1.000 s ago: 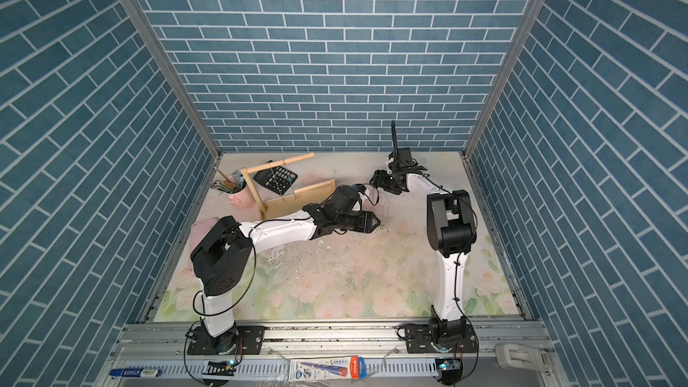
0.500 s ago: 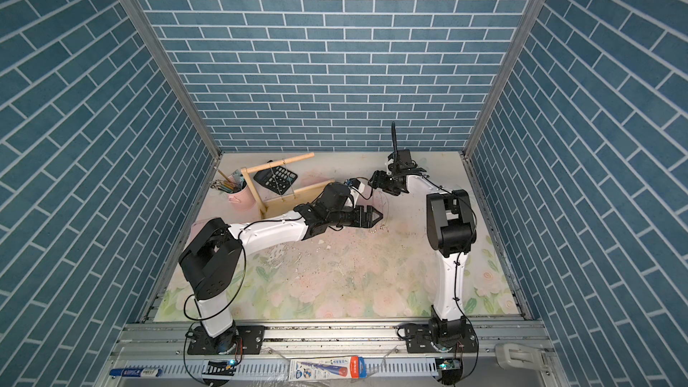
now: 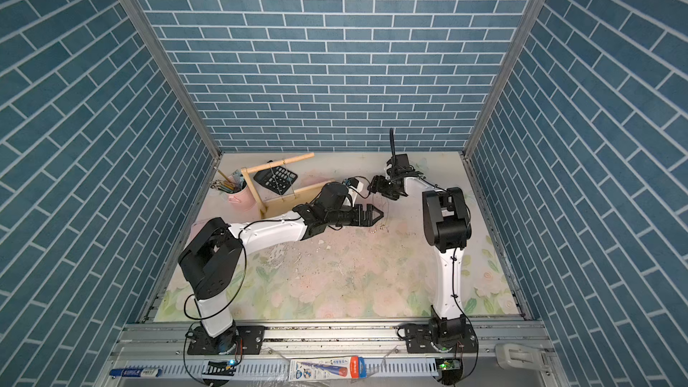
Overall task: Take the necklace off the jewelry display stand
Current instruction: Place the necklace at the center of the board.
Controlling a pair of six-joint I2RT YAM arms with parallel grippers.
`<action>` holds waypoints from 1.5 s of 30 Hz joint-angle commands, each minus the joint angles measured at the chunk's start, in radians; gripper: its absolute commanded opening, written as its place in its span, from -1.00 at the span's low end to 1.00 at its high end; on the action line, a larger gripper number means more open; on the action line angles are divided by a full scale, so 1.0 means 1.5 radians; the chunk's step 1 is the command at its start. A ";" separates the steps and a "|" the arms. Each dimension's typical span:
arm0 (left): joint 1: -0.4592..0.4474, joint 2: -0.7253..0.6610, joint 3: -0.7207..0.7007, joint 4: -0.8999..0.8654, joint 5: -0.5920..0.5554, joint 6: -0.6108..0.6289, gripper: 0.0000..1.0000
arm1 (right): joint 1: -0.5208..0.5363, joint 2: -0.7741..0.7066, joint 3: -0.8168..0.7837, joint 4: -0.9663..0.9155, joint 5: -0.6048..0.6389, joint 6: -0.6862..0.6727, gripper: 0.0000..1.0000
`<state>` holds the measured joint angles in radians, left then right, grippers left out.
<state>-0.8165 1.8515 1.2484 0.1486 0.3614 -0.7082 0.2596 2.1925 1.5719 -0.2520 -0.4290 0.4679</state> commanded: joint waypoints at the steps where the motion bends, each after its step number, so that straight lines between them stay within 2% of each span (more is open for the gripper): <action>1: 0.004 -0.009 -0.005 0.011 0.007 -0.001 0.99 | 0.001 0.029 0.011 -0.011 -0.002 0.014 0.47; 14: 0.007 -0.013 -0.007 0.002 0.008 -0.002 0.99 | -0.001 0.059 0.069 -0.066 0.053 -0.009 0.47; 26: 0.007 -0.010 -0.009 0.002 0.008 -0.007 0.99 | -0.004 0.091 0.112 -0.080 0.055 -0.020 0.46; 45: 0.007 0.002 -0.009 0.007 0.012 -0.015 0.99 | -0.013 0.098 0.124 -0.083 0.067 -0.016 0.44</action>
<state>-0.8101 1.8515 1.2446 0.1497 0.3672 -0.7296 0.2501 2.2910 1.7432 -0.3164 -0.3599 0.4553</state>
